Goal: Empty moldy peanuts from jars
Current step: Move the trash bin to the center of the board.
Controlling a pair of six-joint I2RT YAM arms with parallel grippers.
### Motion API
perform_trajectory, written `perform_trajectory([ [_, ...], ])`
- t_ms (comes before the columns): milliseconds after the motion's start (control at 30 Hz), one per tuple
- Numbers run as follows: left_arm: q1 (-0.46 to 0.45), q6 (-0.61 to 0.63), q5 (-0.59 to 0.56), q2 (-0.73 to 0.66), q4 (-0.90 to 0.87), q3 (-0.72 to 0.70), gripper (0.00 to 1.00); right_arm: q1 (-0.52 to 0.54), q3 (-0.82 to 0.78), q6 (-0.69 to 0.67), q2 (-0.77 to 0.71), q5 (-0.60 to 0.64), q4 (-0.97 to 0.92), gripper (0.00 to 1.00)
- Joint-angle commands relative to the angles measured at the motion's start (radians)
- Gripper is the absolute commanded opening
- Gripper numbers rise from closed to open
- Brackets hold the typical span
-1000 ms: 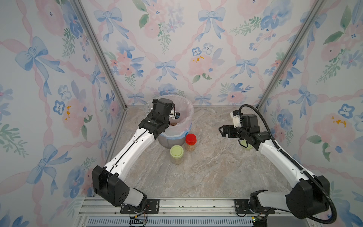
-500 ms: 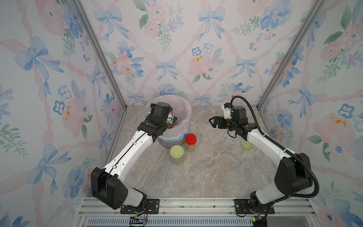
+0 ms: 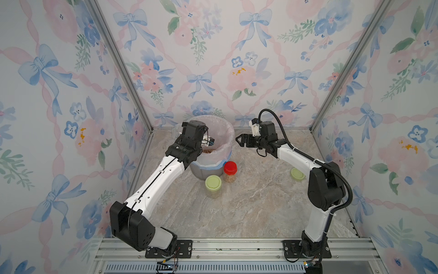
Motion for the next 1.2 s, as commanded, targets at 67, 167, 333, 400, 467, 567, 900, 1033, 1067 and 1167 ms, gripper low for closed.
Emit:
perform_trajectory([
  [67, 0.016, 0.044, -0.026, -0.016, 0.011, 0.035, 0.00, 0.067, 0.097, 0.001, 0.088, -0.023, 0.003, 0.96],
  [167, 0.020, 0.043, -0.025, -0.024, 0.011, 0.040, 0.00, 0.097, 0.134, 0.003, 0.124, -0.029, -0.001, 0.96],
  [333, 0.022, 0.047, -0.021, -0.033, 0.010, 0.028, 0.00, 0.141, 0.172, -0.002, 0.161, -0.028, -0.017, 0.96],
  [400, 0.023, 0.047, -0.020, -0.036, 0.009, 0.027, 0.00, 0.154, 0.171, -0.005, 0.164, -0.026, -0.014, 0.96],
  [467, 0.022, 0.050, -0.018, -0.039, 0.009, 0.027, 0.00, 0.165, 0.172, -0.007, 0.171, -0.026, -0.013, 0.96],
  [567, 0.021, 0.049, -0.011, -0.050, 0.008, 0.008, 0.00, 0.178, 0.179, -0.007, 0.180, -0.029, -0.018, 0.96],
  [900, 0.034, 0.029, 0.005, -0.102, -0.014, -0.101, 0.00, 0.215, 0.193, -0.032, 0.187, -0.039, -0.049, 0.96],
  [1033, 0.037, 0.017, -0.014, -0.056, -0.012, -0.133, 0.00, 0.197, 0.156, -0.043, 0.165, -0.032, -0.042, 0.96],
  [1067, 0.039, 0.019, -0.015, -0.041, -0.012, -0.107, 0.00, 0.190, 0.149, -0.041, 0.162, -0.035, -0.038, 0.96],
  [1167, 0.038, 0.030, -0.013, -0.010, -0.011, -0.023, 0.00, 0.175, 0.150, -0.030, 0.164, -0.047, -0.030, 0.96],
])
